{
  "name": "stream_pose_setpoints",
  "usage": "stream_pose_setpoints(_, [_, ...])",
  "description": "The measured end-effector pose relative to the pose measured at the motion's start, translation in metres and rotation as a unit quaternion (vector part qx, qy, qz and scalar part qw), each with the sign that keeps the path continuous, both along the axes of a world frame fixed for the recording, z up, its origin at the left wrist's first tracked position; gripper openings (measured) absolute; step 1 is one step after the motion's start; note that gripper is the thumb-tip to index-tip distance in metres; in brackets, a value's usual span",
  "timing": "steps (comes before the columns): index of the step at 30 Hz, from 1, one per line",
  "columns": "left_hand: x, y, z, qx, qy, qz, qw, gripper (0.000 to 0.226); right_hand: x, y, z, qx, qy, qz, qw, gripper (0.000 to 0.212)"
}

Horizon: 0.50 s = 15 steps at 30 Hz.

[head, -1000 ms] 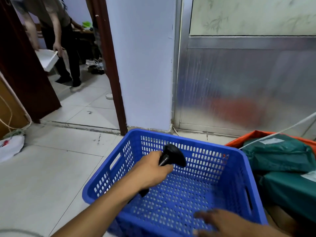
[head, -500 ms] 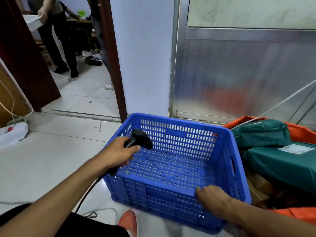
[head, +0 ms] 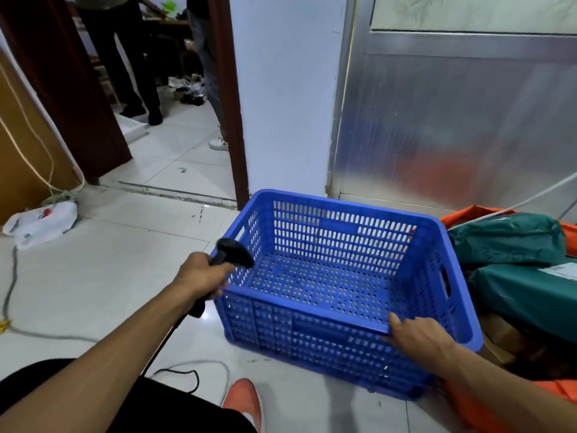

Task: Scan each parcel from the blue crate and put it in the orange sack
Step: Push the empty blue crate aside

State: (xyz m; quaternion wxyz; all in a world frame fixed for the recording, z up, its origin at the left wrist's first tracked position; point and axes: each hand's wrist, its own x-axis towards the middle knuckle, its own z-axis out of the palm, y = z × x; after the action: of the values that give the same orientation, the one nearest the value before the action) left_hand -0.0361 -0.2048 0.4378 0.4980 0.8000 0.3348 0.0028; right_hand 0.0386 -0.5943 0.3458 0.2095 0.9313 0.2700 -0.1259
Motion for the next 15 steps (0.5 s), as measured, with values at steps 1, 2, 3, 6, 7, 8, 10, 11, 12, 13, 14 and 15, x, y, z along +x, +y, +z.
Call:
stream_pose_setpoints(1, [0.000, 0.011, -0.005, 0.002, -0.031, 0.045, 0.998, 0.021, 0.000, -0.001, -0.001, -0.009, -0.006, 0.006, 1.000, 0.058])
stream_pose_setpoints(2, [-0.001, 0.021, -0.010, -0.001, -0.058, 0.087, 0.995, 0.024, 0.001, -0.001, -0.002, -0.013, -0.015, 0.017, 1.000, 0.068])
stream_pose_setpoints(3, [-0.001, 0.032, -0.016, -0.010, -0.079, 0.122, 0.989, 0.025, 0.003, -0.003, -0.004, -0.014, -0.017, 0.025, 0.999, 0.086])
stream_pose_setpoints(6, [-0.005, 0.058, -0.047, -0.054, -0.102, 0.209, 0.971, 0.030, 0.006, -0.005, -0.006, -0.030, 0.005, 0.016, 0.999, 0.109])
stream_pose_setpoints(7, [-0.007, 0.065, -0.062, -0.075, -0.098, 0.235, 0.964, 0.033, 0.006, -0.004, -0.007, -0.034, 0.003, 0.004, 0.999, 0.092])
stream_pose_setpoints(8, [-0.009, 0.072, -0.079, -0.093, -0.087, 0.260, 0.957, 0.037, 0.006, -0.003, -0.007, -0.026, 0.008, -0.008, 1.000, 0.080])
stream_pose_setpoints(10, [-0.015, 0.081, -0.115, -0.126, -0.042, 0.304, 0.943, 0.047, 0.006, -0.002, -0.010, -0.010, 0.021, -0.030, 0.999, 0.090])
stream_pose_setpoints(11, [-0.018, 0.084, -0.134, -0.145, -0.023, 0.323, 0.935, 0.052, 0.009, -0.004, -0.011, -0.002, 0.022, -0.031, 0.999, 0.105])
stream_pose_setpoints(12, [-0.021, 0.087, -0.150, -0.169, -0.009, 0.337, 0.926, 0.054, 0.010, -0.003, -0.010, 0.007, 0.011, -0.032, 0.999, 0.117])
stream_pose_setpoints(13, [-0.022, 0.089, -0.166, -0.191, 0.001, 0.349, 0.917, 0.054, 0.011, -0.003, -0.011, 0.003, 0.001, -0.036, 0.999, 0.121])
stream_pose_setpoints(14, [-0.023, 0.090, -0.181, -0.209, 0.010, 0.365, 0.907, 0.054, 0.012, -0.003, -0.015, -0.011, -0.008, -0.029, 0.999, 0.123])
stream_pose_setpoints(15, [-0.025, 0.092, -0.197, -0.227, 0.027, 0.378, 0.897, 0.056, 0.013, -0.004, -0.021, -0.019, -0.025, -0.020, 0.999, 0.125])
